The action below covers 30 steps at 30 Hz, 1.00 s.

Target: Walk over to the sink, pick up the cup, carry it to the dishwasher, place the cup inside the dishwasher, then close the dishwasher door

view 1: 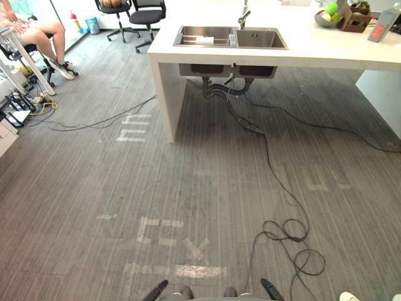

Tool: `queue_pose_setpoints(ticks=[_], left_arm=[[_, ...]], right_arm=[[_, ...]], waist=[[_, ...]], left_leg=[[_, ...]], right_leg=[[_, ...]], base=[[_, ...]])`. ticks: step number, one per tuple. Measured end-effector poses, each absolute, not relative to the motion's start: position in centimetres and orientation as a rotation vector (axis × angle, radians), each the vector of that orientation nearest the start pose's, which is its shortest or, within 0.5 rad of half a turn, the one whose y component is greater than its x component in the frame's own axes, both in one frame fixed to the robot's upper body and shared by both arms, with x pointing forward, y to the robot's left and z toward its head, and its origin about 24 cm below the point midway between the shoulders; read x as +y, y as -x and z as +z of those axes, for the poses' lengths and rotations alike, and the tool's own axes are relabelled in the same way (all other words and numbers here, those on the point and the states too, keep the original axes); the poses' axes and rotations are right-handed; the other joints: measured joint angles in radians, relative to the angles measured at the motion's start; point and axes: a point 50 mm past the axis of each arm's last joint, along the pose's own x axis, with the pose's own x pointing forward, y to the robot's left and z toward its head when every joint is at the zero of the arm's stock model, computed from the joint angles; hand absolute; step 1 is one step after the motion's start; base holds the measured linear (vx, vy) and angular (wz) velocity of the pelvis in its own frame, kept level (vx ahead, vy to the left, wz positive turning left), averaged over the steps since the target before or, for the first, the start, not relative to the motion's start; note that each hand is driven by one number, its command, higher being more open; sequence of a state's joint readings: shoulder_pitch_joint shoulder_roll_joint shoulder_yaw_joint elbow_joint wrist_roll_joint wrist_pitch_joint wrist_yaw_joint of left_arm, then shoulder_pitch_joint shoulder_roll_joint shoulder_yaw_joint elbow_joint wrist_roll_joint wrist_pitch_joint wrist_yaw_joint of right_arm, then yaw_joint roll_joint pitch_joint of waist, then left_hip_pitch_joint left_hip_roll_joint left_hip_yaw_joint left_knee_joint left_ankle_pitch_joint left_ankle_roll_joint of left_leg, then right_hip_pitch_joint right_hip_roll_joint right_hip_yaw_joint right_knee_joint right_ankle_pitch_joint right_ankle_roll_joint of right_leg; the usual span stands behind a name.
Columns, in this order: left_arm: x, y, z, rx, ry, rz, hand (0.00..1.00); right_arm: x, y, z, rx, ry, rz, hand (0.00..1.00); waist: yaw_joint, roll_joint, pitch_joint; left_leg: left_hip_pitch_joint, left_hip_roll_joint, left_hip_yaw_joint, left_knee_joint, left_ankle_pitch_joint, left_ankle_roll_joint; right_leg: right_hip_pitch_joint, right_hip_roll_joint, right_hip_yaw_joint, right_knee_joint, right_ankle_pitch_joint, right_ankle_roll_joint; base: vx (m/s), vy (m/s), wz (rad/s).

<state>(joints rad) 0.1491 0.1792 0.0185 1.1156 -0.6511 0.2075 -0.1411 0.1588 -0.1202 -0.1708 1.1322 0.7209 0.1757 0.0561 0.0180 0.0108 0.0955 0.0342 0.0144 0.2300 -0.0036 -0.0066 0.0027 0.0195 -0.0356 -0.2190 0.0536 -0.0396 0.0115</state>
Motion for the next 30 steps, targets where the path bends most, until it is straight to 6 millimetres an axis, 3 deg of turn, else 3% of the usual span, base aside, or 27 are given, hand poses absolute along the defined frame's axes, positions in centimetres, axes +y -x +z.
queue_pose_setpoints(ticks=[3, 6, 9, 12, 18, 26, 30], left_arm=[[20.4, -5.8, -16.9, 1.239, 0.595, 0.322, 1.0], [20.2, -8.0, -16.5, 1.184, 0.521, 0.238, 1.0], [19.3, -12.0, -15.5, 1.068, 0.425, 0.154, 1.0], [18.3, -15.5, -14.1, 0.956, 0.355, 0.155, 1.0], [18.7, -18.8, -12.2, 0.837, 0.094, 0.191, 1.0], [18.5, -19.7, -11.3, 0.775, -0.017, 0.226, 1.0], [18.6, -19.1, -11.4, 0.777, -0.114, 0.22, 1.0]], right_arm=[[-20.3, -5.3, -17.2, 1.198, -0.637, -0.571, 1.0], [-20.5, -8.5, -16.6, 1.118, -0.549, -0.5, 1.0], [-20.2, -15.0, -14.5, 0.94, -0.426, -0.357, 1.0], [-20.8, -18.6, -12.7, 0.844, -0.301, -0.278, 1.0], [-21.7, -19.6, -11.9, 0.823, -0.149, -0.221, 1.0], [-21.8, -19.4, -11.9, 0.824, -0.077, -0.217, 1.0], [-21.8, -19.2, -11.9, 0.814, -0.105, -0.202, 1.0]], waist=[[0.006, -0.001, 0.003], [0.009, 0.0, 0.006], [0.008, 0.001, 0.028], [0.009, 0.003, 0.034], [0.008, 0.01, 0.039], [0.0, 0.018, 0.044], [-0.003, 0.019, 0.044]], left_leg=[[0.024, -0.003, -0.014, -0.03, 0.008, -0.013], [0.033, -0.004, -0.024, -0.054, 0.017, -0.026], [0.037, -0.006, -0.025, -0.063, 0.022, -0.032], [0.037, -0.012, -0.027, -0.063, 0.022, -0.032], [0.039, -0.018, -0.036, -0.062, 0.022, -0.032], [0.041, -0.026, -0.04, -0.046, 0.016, -0.032], [0.044, -0.021, -0.028, -0.012, -0.009, -0.031]], right_leg=[[0.038, 0.004, -0.031, -0.041, 0.008, 0.008], [0.049, 0.008, -0.043, -0.061, 0.014, 0.018], [0.055, 0.008, -0.046, -0.075, 0.023, 0.031], [0.059, 0.003, -0.051, -0.079, 0.024, 0.041], [0.067, -0.006, -0.065, -0.077, 0.016, 0.073], [0.07, -0.018, -0.066, -0.056, 0.01, 0.082], [0.073, -0.02, -0.053, -0.039, 0.01, 0.081]], base=[[0.07, -0.02, 0.2], [0.03, -0.016, 0.08], [-0.02, -0.005, 0.0], [-0.03, 0.016, 0.05], [0.0, 0.014, 0.08], [0.0, 0.008, 0.03], [-0.02, 0.019, -0.14]])
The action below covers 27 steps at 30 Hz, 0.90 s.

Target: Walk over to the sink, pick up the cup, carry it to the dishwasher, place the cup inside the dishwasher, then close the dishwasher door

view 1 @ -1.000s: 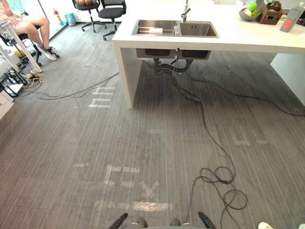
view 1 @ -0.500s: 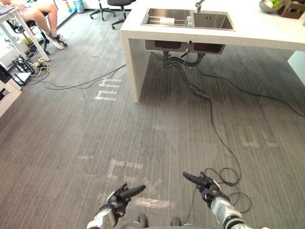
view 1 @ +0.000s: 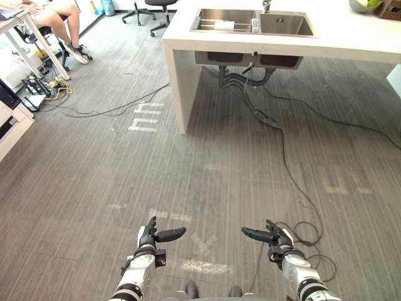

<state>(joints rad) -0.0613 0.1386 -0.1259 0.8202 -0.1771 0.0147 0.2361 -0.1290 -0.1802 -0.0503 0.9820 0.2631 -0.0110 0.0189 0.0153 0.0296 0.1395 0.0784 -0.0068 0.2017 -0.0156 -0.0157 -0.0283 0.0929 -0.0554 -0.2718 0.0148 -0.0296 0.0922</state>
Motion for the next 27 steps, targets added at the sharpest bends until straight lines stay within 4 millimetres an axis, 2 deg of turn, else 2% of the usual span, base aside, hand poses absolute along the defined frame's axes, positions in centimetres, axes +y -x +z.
queue_pose_setpoints(ticks=[5, 7, 11, 13, 15, 18, 20, 22, 24, 26, 27], left_arm=[[18.9, -17.7, -12.2, 0.818, -0.122, 0.226, 1.0], [19.2, -15.8, -13.1, 0.874, -0.109, 0.238, 1.0], [19.3, -13.2, -14.4, 0.949, -0.037, 0.249, 1.0], [19.1, -11.3, -15.1, 1.003, 0.017, 0.25, 1.0], [19.0, -10.5, -15.4, 1.033, 0.072, 0.276, 1.0], [19.1, -10.3, -15.5, 1.042, 0.146, 0.291, 1.0], [19.2, -10.3, -15.7, 1.056, 0.164, 0.29, 1.0], [19.6, -10.8, -15.5, 1.043, 0.166, 0.297, 1.0], [19.9, -10.8, -15.5, 1.039, 0.162, 0.303, 1.0], [20.0, -11.3, -15.4, 1.03, 0.151, 0.294, 1.0], [20.0, -11.8, -15.2, 1.018, 0.142, 0.283, 1.0]], right_arm=[[-21.5, -17.7, -12.6, 0.825, -0.246, -0.203, 1.0], [-21.1, -16.8, -13.1, 0.85, -0.266, -0.199, 1.0], [-20.8, -14.5, -14.2, 0.928, -0.281, -0.219, 1.0], [-20.6, -12.6, -15.1, 0.994, -0.291, -0.242, 1.0], [-20.3, -11.7, -15.5, 1.026, -0.301, -0.26, 1.0], [-20.1, -11.0, -15.7, 1.039, -0.339, -0.291, 1.0], [-20.5, -11.4, -15.5, 0.999, -0.365, -0.323, 1.0], [-20.4, -11.9, -15.3, 0.959, -0.38, -0.338, 1.0], [-20.1, -12.0, -15.3, 0.94, -0.388, -0.34, 1.0], [-19.9, -12.5, -15.1, 0.913, -0.392, -0.334, 1.0], [-19.8, -12.8, -14.9, 0.898, -0.396, -0.327, 1.0]], waist=[[-0.001, 0.0, 0.0], [-0.001, 0.001, -0.001], [-0.002, 0.0, -0.005], [0.0, 0.001, -0.007], [-0.001, -0.001, -0.006], [0.0, -0.012, 0.0], [-0.001, -0.013, 0.003], [-0.003, -0.036, 0.031], [-0.004, -0.044, 0.041], [-0.01, -0.046, 0.054], [-0.012, -0.046, 0.068]], left_leg=[[0.008, 0.001, 0.027, 0.016, -0.017, 0.024], [0.023, 0.001, 0.055, 0.016, -0.023, 0.033], [0.031, -0.001, 0.062, 0.015, -0.022, 0.039], [0.039, -0.004, 0.062, 0.004, -0.012, 0.054], [0.038, -0.009, 0.056, -0.006, -0.006, 0.064], [0.019, -0.024, 0.053, -0.003, -0.006, 0.077], [0.025, -0.026, 0.057, 0.0, -0.009, 0.102], [0.076, -0.029, 0.054, 0.0, -0.015, 0.117], [0.105, -0.018, 0.049, 0.009, -0.025, 0.122], [0.106, 0.002, 0.041, 0.041, -0.044, 0.118], [0.102, 0.016, 0.035, 0.067, -0.059, 0.112]], right_leg=[[0.0, -0.001, 0.026, 0.008, 0.001, -0.01], [0.0, 0.0, 0.053, 0.014, 0.0, -0.028], [0.0, -0.001, 0.06, 0.018, 0.003, -0.034], [-0.001, -0.003, 0.06, 0.028, 0.002, -0.038], [-0.018, -0.01, 0.053, 0.061, -0.013, -0.04], [-0.093, -0.047, 0.039, 0.197, -0.063, -0.009], [-0.188, -0.085, 0.018, 0.41, -0.069, 0.0], [-0.233, -0.123, -0.001, 0.573, -0.072, 0.006], [-0.246, -0.129, -0.006, 0.591, -0.097, 0.006], [-0.267, -0.115, -0.003, 0.525, -0.094, 0.009], [-0.274, -0.101, -0.004, 0.436, -0.076, 0.009]], base=[[-0.04, 0.025, -0.16], [-0.05, 0.025, -0.35], [-0.07, 0.007, -0.11], [-0.08, -0.003, -0.01], [-0.09, 0.004, 0.1], [-0.1, 0.034, 0.07], [-0.09, 0.066, -0.04], [-0.03, 0.035, 0.04], [0.02, -0.001, 0.06], [0.05, -0.025, 0.09], [0.09, -0.052, 0.12]])
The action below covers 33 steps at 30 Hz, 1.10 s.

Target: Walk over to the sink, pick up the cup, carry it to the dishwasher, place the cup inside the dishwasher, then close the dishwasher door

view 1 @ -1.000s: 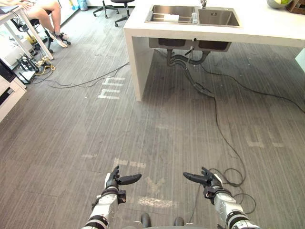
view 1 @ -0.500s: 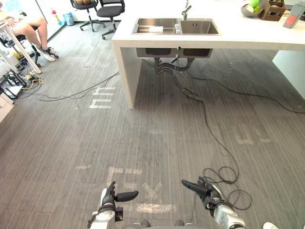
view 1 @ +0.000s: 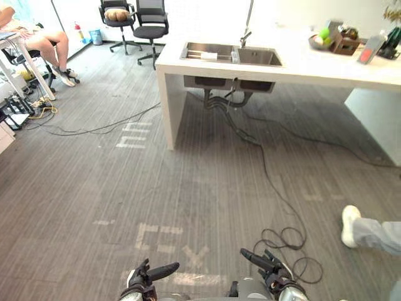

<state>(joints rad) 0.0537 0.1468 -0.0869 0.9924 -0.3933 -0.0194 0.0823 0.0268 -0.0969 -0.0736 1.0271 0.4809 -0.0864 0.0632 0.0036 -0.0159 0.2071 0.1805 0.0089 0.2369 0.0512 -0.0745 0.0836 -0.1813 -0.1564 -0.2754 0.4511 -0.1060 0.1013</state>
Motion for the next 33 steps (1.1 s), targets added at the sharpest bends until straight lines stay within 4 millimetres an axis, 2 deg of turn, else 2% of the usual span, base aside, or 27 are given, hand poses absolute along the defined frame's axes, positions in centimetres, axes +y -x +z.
queue_pose_setpoints(ticks=[2, 3, 4, 6, 7, 9, 10, 11, 12, 13, 14, 15, 16, 17, 18, 20, 21, 22, 23, 24, 25, 27, 28, 29, 30, 32, 33], left_arm=[[19.9, -12.7, -14.9, 0.992, 0.141, 0.276, 1.0], [20.1, -13.3, -14.5, 0.967, 0.139, 0.275, 1.0], [20.2, -14.0, -14.1, 0.942, 0.136, 0.269, 1.0], [20.2, -14.7, -13.7, 0.917, 0.138, 0.26, 1.0], [20.1, -15.1, -13.5, 0.896, 0.141, 0.254, 1.0], [20.0, -15.5, -13.2, 0.869, 0.15, 0.257, 1.0], [19.7, -14.9, -13.4, 0.877, 0.161, 0.281, 1.0], [19.7, -14.2, -13.7, 0.887, 0.181, 0.308, 1.0], [19.4, -14.1, -13.8, 0.883, 0.2, 0.314, 1.0], [18.3, -13.5, -14.2, 0.898, 0.242, 0.322, 1.0], [17.8, -13.1, -14.4, 0.911, 0.256, 0.32, 1.0], [17.6, -13.0, -14.4, 0.914, 0.263, 0.318, 1.0], [17.5, -13.7, -14.1, 0.879, 0.267, 0.315, 1.0], [17.6, -14.4, -13.8, 0.859, 0.277, 0.312, 1.0], [17.6, -14.5, -13.7, 0.852, 0.282, 0.313, 1.0], [17.3, -14.8, -13.5, 0.835, 0.293, 0.307, 1.0], [17.2, -15.0, -13.4, 0.826, 0.297, 0.302, 1.0], [16.8, -15.2, -13.2, 0.814, 0.306, 0.296, 1.0], [16.6, -15.2, -13.2, 0.81, 0.313, 0.296, 1.0], [16.3, -15.2, -13.2, 0.81, 0.323, 0.292, 1.0], [15.9, -15.3, -13.2, 0.806, 0.329, 0.284, 1.0], [15.9, -15.4, -13.1, 0.793, 0.329, 0.27, 1.0], [16.1, -15.6, -12.9, 0.776, 0.321, 0.262, 1.0], [16.3, -15.9, -12.8, 0.762, 0.316, 0.261, 1.0], [16.7, -16.4, -12.3, 0.725, 0.304, 0.261, 1.0], [17.1, -17.1, -11.5, 0.671, 0.266, 0.245, 1.0], [17.4, -17.0, -11.4, 0.667, 0.252, 0.243, 1.0]], right_arm=[[-19.4, -13.2, -14.7, 0.885, -0.406, -0.314, 1.0], [-19.1, -13.3, -14.7, 0.887, -0.418, -0.305, 1.0], [-18.9, -13.4, -14.6, 0.895, -0.428, -0.294, 1.0], [-19.1, -13.3, -14.7, 0.913, -0.434, -0.286, 1.0], [-19.3, -13.2, -14.7, 0.922, -0.443, -0.284, 1.0], [-19.7, -13.2, -14.7, 0.928, -0.457, -0.295, 1.0], [-20.3, -12.8, -14.9, 0.956, -0.455, -0.308, 1.0], [-20.8, -12.1, -15.1, 0.978, -0.458, -0.323, 1.0], [-21.3, -11.9, -15.1, 0.98, -0.477, -0.35, 1.0], [-22.5, -11.4, -15.1, 0.989, -0.493, -0.399, 1.0], [-23.0, -11.3, -15.1, 0.983, -0.503, -0.415, 1.0], [-23.1, -11.2, -15.1, 0.982, -0.507, -0.421, 1.0], [-23.2, -11.1, -15.1, 0.978, -0.52, -0.437, 1.0], [-23.4, -10.8, -15.2, 0.986, -0.524, -0.455, 1.0], [-23.3, -10.7, -15.3, 0.99, -0.527, -0.455, 1.0], [-23.2, -11.7, -15.0, 0.958, -0.525, -0.443, 1.0], [-23.2, -12.2, -14.8, 0.941, -0.524, -0.438, 1.0], [-23.1, -13.1, -14.4, 0.906, -0.526, -0.43, 1.0], [-23.2, -13.5, -14.2, 0.891, -0.529, -0.431, 1.0], [-23.1, -13.6, -14.2, 0.883, -0.544, -0.441, 1.0], [-23.2, -13.2, -14.3, 0.888, -0.549, -0.447, 1.0], [-23.3, -12.1, -14.7, 0.914, -0.548, -0.462, 1.0], [-23.3, -11.4, -14.9, 0.931, -0.547, -0.47, 1.0], [-23.2, -11.3, -14.9, 0.938, -0.55, -0.47, 1.0], [-23.1, -11.3, -15.0, 0.946, -0.544, -0.458, 1.0], [-23.2, -10.8, -15.3, 0.982, -0.543, -0.473, 1.0], [-23.0, -10.0, -15.6, 1.015, -0.552, -0.489, 1.0]], waist=[[-0.002, -0.01, 0.012], [-0.002, -0.029, 0.017], [-0.002, -0.049, 0.026], [-0.002, -0.059, 0.027], [0.001, -0.057, 0.024], [0.003, -0.039, 0.013], [-0.007, -0.003, -0.022], [-0.013, 0.004, -0.049], [-0.018, 0.02, -0.049], [-0.011, 0.078, -0.066], [-0.007, 0.105, -0.055], [-0.003, 0.104, -0.04], [-0.001, 0.109, -0.015], [0.009, 0.094, 0.002], [0.012, 0.092, 0.005], [0.022, 0.089, 0.008], [0.029, 0.089, 0.008], [0.038, 0.089, 0.008], [0.039, 0.089, 0.008], [0.039, 0.091, 0.009], [0.038, 0.093, 0.013], [0.037, 0.095, 0.014], [0.036, 0.096, 0.016], [0.038, 0.092, 0.018], [0.043, 0.07, 0.027], [0.072, 0.046, 0.015], [0.079, 0.028, 0.002]], left_leg=[[-0.008, 0.01, -0.007, 0.036, -0.026, -0.013], [-0.012, 0.0, -0.009, 0.061, -0.047, -0.021], [-0.014, -0.012, -0.016, 0.097, -0.078, -0.03], [-0.009, -0.017, -0.035, 0.143, -0.124, -0.045], [-0.009, -0.01, -0.052, 0.163, -0.147, -0.057], [-0.022, 0.022, -0.08, 0.187, -0.184, -0.076], [-0.024, 0.073, -0.1, 0.18, -0.21, -0.083], [-0.03, 0.093, -0.096, 0.255, -0.237, -0.085], [-0.089, 0.122, -0.09, 0.453, -0.249, -0.111], [-0.192, 0.205, -0.049, 0.722, -0.176, -0.12], [-0.258, 0.281, -0.044, 0.894, -0.046, -0.1], [-0.289, 0.296, -0.055, 0.971, -0.021, -0.106], [-0.35, 0.276, -0.085, 1.081, -0.051, -0.124], [-0.4, 0.233, -0.092, 1.085, -0.08, -0.145], [-0.417, 0.221, -0.076, 1.052, -0.091, -0.15], [-0.447, 0.194, 0.017, 0.742, -0.103, -0.13], [-0.449, 0.178, 0.02, 0.625, -0.099, -0.131], [-0.444, 0.15, 0.005, 0.389, -0.071, -0.141], [-0.438, 0.14, -0.007, 0.277, -0.048, -0.146], [-0.419, 0.132, -0.021, 0.098, -0.014, -0.164], [-0.415, 0.136, -0.016, 0.038, -0.008, -0.176], [-0.4, 0.142, 0.018, 0.041, -0.005, -0.172], [-0.384, 0.14, 0.017, 0.03, 0.053, -0.153], [-0.383, 0.132, 0.016, 0.036, 0.099, -0.148], [-0.398, 0.105, 0.008, 0.073, 0.155, -0.119], [-0.477, 0.06, 0.0, 0.226, 0.159, -0.084], [-0.478, 0.038, 0.01, 0.24, 0.13, -0.045]], right_leg=[[-0.002, 0.016, 0.001, -0.201, 0.082, 0.017], [-0.001, 0.011, 0.003, -0.325, 0.134, 0.027], [-0.008, -0.01, 0.003, -0.37, 0.143, 0.03], [-0.01, -0.032, 0.006, -0.368, 0.144, 0.028], [-0.01, -0.035, 0.014, -0.35, 0.148, 0.018], [-0.03, -0.019, 0.017, -0.295, 0.165, -0.011], [-0.054, 0.016, 0.002, -0.215, 0.154, -0.036], [-0.056, 0.027, -0.019, -0.194, 0.163, -0.067], [-0.053, 0.039, -0.035, -0.17, 0.158, -0.131], [-0.025, 0.092, -0.054, -0.177, 0.115, -0.139], [0.05, 0.139, -0.064, -0.232, 0.102, -0.151], [0.088, 0.154, -0.063, -0.251, 0.095, -0.163], [0.16, 0.167, -0.063, -0.275, 0.075, -0.181], [0.217, 0.167, -0.061, -0.29, 0.067, -0.18], [0.244, 0.168, -0.058, -0.3, 0.062, -0.177], [0.319, 0.173, -0.015, -0.355, 0.054, -0.169], [0.326, 0.172, 0.004, -0.368, 0.053, -0.168], [0.34, 0.17, 0.032, -0.389, 0.049, -0.162], [0.349, 0.169, 0.043, -0.397, 0.045, -0.158], [0.376, 0.169, 0.058, -0.41, 0.031, -0.148], [0.413, 0.169, 0.059, -0.412, -0.001, -0.129], [0.447, 0.169, 0.06, -0.389, -0.05, -0.106], [0.457, 0.163, 0.06, -0.347, -0.106, -0.086], [0.456, 0.148, 0.061, -0.321, -0.135, -0.077], [0.448, 0.116, 0.067, -0.287, -0.183, -0.07], [0.429, 0.055, 0.084, -0.26, -0.237, -0.049], [0.437, 0.032, 0.083, -0.245, -0.248, -0.038]], base=[[0.11, -0.065, 0.1], [0.14, -0.103, 0.09], [0.18, -0.168, 0.12], [0.24, -0.251, 0.27], [0.27, -0.253, 0.43], [0.36, -0.295, 0.46], [0.58, -0.364, 0.54], [0.44, -0.239, 0.63], [0.44, -0.252, 0.32], [0.54, -0.29, 0.16], [0.65, -0.33, -0.02], [0.66, -0.28, 0.01], [0.5, -0.188, -0.04], [0.46, -0.178, -0.08], [0.44, -0.142, -0.25], [0.43, -0.101, -0.54], [0.39, -0.043, -0.75], [0.27, 0.0, -0.58], [0.33, 0.046, -0.55], [0.38, 0.133, -0.28], [0.38, 0.162, -0.16], [0.39, 0.233, 0.09], [0.4, 0.263, 0.13], [0.4, 0.262, 0.06], [0.37, 0.245, -0.12], [0.35, 0.234, -0.24], [0.53, 0.236, -0.03]])
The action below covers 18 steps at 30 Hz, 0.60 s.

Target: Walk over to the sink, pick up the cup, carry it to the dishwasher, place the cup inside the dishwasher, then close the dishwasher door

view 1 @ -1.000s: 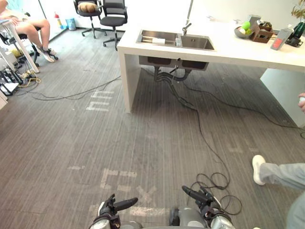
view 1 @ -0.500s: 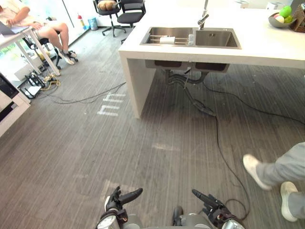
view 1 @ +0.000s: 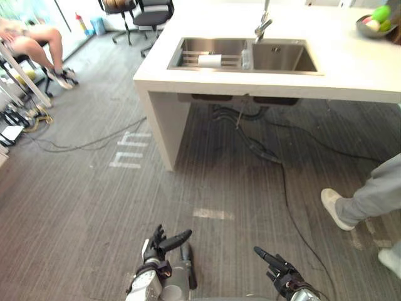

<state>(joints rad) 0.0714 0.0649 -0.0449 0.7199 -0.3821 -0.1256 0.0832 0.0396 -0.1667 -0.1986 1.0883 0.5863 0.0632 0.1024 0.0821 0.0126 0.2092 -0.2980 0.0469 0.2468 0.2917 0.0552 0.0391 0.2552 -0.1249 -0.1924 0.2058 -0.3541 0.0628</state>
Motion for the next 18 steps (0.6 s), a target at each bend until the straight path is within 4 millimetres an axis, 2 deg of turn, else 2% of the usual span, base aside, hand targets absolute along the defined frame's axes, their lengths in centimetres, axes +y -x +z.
queue_pose_setpoints(ticks=[1, 2, 3, 4, 5, 7, 8, 9, 10, 11, 12, 13, 14, 15, 16, 17, 18], left_arm=[[17.4, -17.4, -11.0, 0.645, 0.238, 0.237, 1.0], [17.4, -18.1, -10.5, 0.607, 0.228, 0.23, 1.0], [17.5, -18.3, -10.1, 0.585, 0.219, 0.229, 1.0], [17.6, -18.8, -9.5, 0.548, 0.196, 0.234, 1.0], [17.6, -19.4, -8.7, 0.507, 0.191, 0.237, 1.0], [17.7, -20.2, -7.6, 0.449, 0.193, 0.248, 1.0], [17.6, -20.9, -6.6, 0.388, 0.199, 0.254, 1.0], [17.6, -21.2, -6.2, 0.366, 0.201, 0.255, 1.0], [17.2, -21.7, -5.6, 0.333, 0.202, 0.247, 1.0], [17.0, -22.1, -5.2, 0.307, 0.202, 0.242, 1.0], [17.1, -22.2, -5.1, 0.295, 0.203, 0.243, 1.0], [17.2, -22.2, -4.9, 0.277, 0.214, 0.251, 1.0], [17.2, -22.0, -4.9, 0.272, 0.221, 0.257, 1.0], [17.7, -21.5, -4.8, 0.259, 0.234, 0.277, 1.0], [17.9, -21.0, -4.4, 0.236, 0.251, 0.291, 1.0], [17.6, -21.0, -4.2, 0.222, 0.27, 0.296, 1.0], [17.1, -21.0, -3.4, 0.182, 0.299, 0.292, 1.0]], right_arm=[[-22.9, -9.1, -16.0, 1.053, -0.586, -0.527, 1.0], [-22.5, -8.3, -16.3, 1.079, -0.63, -0.564, 1.0], [-22.3, -8.0, -16.4, 1.079, -0.648, -0.583, 1.0], [-22.5, -8.1, -16.4, 1.051, -0.682, -0.617, 1.0], [-22.7, -8.3, -16.3, 1.035, -0.692, -0.634, 1.0], [-23.1, -8.6, -16.1, 1.001, -0.696, -0.655, 1.0], [-23.3, -8.6, -16.1, 0.977, -0.705, -0.673, 1.0], [-23.4, -8.7, -16.0, 0.968, -0.712, -0.68, 1.0], [-23.5, -8.8, -15.9, 0.951, -0.716, -0.686, 1.0], [-23.4, -9.0, -15.8, 0.937, -0.727, -0.689, 1.0], [-23.2, -9.1, -15.8, 0.928, -0.733, -0.685, 1.0], [-22.7, -9.1, -15.8, 0.926, -0.745, -0.676, 1.0], [-22.4, -9.0, -15.9, 0.927, -0.751, -0.672, 1.0], [-21.7, -8.7, -16.1, 0.936, -0.763, -0.66, 1.0], [-21.2, -7.8, -16.4, 0.969, -0.757, -0.657, 1.0], [-21.4, -7.6, -16.4, 0.976, -0.749, -0.659, 1.0], [-22.2, -7.4, -16.3, 0.982, -0.734, -0.666, 1.0]], waist=[[-0.002, -0.012, -0.01], [-0.009, -0.017, -0.012], [-0.009, -0.022, -0.014], [-0.01, -0.029, -0.018], [-0.011, -0.03, -0.018], [-0.012, -0.028, -0.018], [-0.014, -0.022, -0.016], [-0.016, -0.019, -0.015], [-0.018, -0.01, -0.009], [-0.022, 0.003, -0.003], [-0.024, 0.003, -0.002], [-0.027, 0.002, -0.003], [-0.026, -0.003, -0.006], [-0.027, -0.037, -0.024], [-0.016, -0.051, -0.047], [-0.01, -0.035, -0.054], [-0.008, -0.003, -0.069]], left_leg=[[0.006, -0.041, 0.004, 0.016, -0.041, 0.045], [0.019, -0.069, -0.001, 0.036, -0.077, 0.053], [0.032, -0.081, -0.001, 0.045, -0.093, 0.06], [0.063, -0.098, -0.003, 0.057, -0.13, 0.072], [0.108, -0.107, -0.005, 0.05, -0.155, 0.072], [0.181, -0.115, -0.017, 0.0, -0.162, 0.07], [0.245, -0.11, -0.041, -0.053, -0.163, 0.063], [0.265, -0.104, -0.052, -0.065, -0.166, 0.057], [0.3, -0.084, -0.071, -0.078, -0.174, 0.044], [0.323, -0.06, -0.098, -0.08, -0.183, 0.029], [0.333, -0.049, -0.112, -0.081, -0.187, 0.022], [0.352, -0.035, -0.135, -0.08, -0.2, -0.001], [0.362, -0.033, -0.146, -0.079, -0.21, -0.016], [0.381, -0.039, -0.173, -0.075, -0.234, -0.038], [0.382, -0.039, -0.194, -0.052, -0.272, -0.062], [0.373, -0.02, -0.202, -0.031, -0.287, -0.075], [0.341, 0.021, -0.214, -0.009, -0.302, -0.095]], right_leg=[[-0.066, -0.055, -0.007, 0.177, -0.014, 0.01], [-0.161, -0.107, 0.011, 0.403, 0.036, 0.089], [-0.193, -0.125, 0.027, 0.499, 0.074, 0.114], [-0.253, -0.155, 0.054, 0.667, 0.143, 0.15], [-0.312, -0.18, 0.039, 0.807, 0.133, 0.13], [-0.366, -0.207, -0.025, 0.876, 0.102, 0.068], [-0.415, -0.209, -0.098, 0.841, 0.069, 0.016], [-0.432, -0.204, -0.123, 0.797, 0.055, -0.002], [-0.458, -0.184, -0.158, 0.668, 0.045, -0.02], [-0.477, -0.157, -0.165, 0.501, 0.051, -0.015], [-0.479, -0.143, -0.156, 0.411, 0.073, -0.009], [-0.48, -0.118, -0.122, 0.253, 0.155, -0.014], [-0.48, -0.116, -0.103, 0.205, 0.219, -0.016], [-0.48, -0.122, -0.067, 0.183, 0.38, -0.003], [-0.458, -0.128, -0.074, 0.184, 0.356, 0.011], [-0.451, -0.113, -0.082, 0.173, 0.34, 0.005], [-0.448, -0.074, -0.117, 0.143, 0.333, -0.009]], base=[[0.67, 0.291, 0.27], [0.69, 0.281, 0.39], [0.55, 0.238, 0.32], [0.53, 0.174, 0.12], [0.5, 0.139, 0.05], [0.43, 0.076, 0.04], [0.37, 0.031, 0.18], [0.31, -0.023, 0.34], [0.28, -0.084, 0.48], [0.27, -0.109, 0.55], [0.27, -0.159, 0.67], [0.22, -0.149, 0.55], [0.33, -0.301, 0.67], [0.35, -0.399, 0.59], [0.35, -0.444, 0.52], [0.26, -0.371, 0.37], [0.21, -0.281, 0.21]])
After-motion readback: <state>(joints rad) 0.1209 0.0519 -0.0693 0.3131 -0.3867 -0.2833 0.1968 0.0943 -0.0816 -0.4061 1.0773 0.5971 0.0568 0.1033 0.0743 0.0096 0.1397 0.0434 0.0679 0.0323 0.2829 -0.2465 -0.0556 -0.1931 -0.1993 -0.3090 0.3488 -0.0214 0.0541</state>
